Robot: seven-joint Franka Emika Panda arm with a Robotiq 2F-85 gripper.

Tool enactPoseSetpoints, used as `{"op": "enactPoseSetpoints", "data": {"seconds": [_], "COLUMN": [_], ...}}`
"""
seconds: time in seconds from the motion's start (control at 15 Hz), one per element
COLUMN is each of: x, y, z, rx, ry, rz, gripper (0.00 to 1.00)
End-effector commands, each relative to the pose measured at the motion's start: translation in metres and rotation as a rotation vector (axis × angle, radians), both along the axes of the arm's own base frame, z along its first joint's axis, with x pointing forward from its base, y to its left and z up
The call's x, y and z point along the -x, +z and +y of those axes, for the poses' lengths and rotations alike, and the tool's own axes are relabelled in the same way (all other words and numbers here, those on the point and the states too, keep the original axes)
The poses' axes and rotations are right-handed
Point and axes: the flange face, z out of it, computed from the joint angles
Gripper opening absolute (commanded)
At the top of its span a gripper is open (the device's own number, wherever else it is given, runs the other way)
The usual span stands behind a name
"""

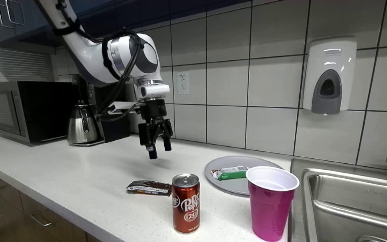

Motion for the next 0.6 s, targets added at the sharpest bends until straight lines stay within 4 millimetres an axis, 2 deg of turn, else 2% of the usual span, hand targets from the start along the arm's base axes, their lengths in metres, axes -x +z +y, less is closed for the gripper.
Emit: {"op": "enactPoseSetpoints", "data": {"seconds": [0.0, 0.27, 0.53], "x": [0.008, 0.013, 0.020], "y": [0.000, -0.005, -0.013], "z": [0.005, 0.004, -0.008], "rx": [0.002, -0.005, -0.011], "ry": [-0.072, -0.093, -0.112], "rz": [0.026, 0.033, 0.042], "gripper": [1.00, 1.00, 1.00]}}
